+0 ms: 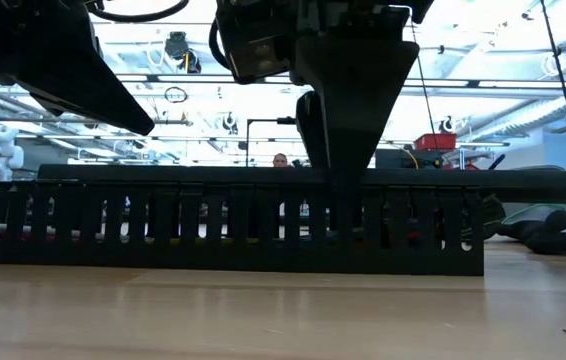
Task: Ziptie cables
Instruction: Close the black cable duct
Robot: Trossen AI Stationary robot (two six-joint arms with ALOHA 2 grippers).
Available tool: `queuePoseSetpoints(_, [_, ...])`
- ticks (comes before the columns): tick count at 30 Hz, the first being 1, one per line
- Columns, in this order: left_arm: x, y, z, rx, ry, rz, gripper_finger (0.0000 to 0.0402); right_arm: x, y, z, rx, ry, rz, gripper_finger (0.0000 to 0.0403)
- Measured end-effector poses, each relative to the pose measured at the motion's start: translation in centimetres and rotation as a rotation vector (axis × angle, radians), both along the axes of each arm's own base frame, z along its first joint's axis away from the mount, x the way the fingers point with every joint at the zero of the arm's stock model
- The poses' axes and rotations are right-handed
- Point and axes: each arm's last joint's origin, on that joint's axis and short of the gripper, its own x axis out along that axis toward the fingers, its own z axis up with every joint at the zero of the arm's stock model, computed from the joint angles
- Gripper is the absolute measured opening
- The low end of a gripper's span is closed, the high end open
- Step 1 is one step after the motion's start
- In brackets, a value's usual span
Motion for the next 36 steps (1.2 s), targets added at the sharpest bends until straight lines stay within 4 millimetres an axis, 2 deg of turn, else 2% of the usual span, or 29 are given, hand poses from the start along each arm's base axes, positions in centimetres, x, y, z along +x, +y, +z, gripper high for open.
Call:
queuePoseSetpoints(11, [0.0, 0.0, 0.0, 0.002, 0.0, -0.001, 0.0002, 0.0, 0.0, 0.0, 0.016, 0.0, 0.013, 0.0224])
queuePoseSetpoints(18, [0.7, 0.6, -0.2, -0.073, 0.092, -0.081, 0.0002, 0.0, 0.0, 0.0, 0.015, -0.001, 0.021, 0.0237])
queuePoseSetpoints(24, [1.6, 0.9, -0.2, -0.113, 0.121, -0.188, 0.0002, 0.0, 0.1, 0.0, 0.014, -0.002, 0.025, 0.0231])
queuePoseSetpoints(30, [1.9, 1.2, -0.3, -0.141, 0.143, -0.219, 0.0002, 0.0, 0.0, 0.0, 0.012, -0.003, 0.025, 0.0231])
queuePoseSetpoints(32, [1.9, 1.0, -0.7, -0.154, 0.124, -0.224, 0.0002, 0.0, 0.0, 0.0, 0.01, -0.004, 0.025, 0.0232])
queuePoseSetpoints(36, [2.1, 0.7, -2.8, -0.219, 0.138, -0.251, 0.0002, 0.0, 0.0, 0.0, 0.007, 0.002, 0.032, 0.0231])
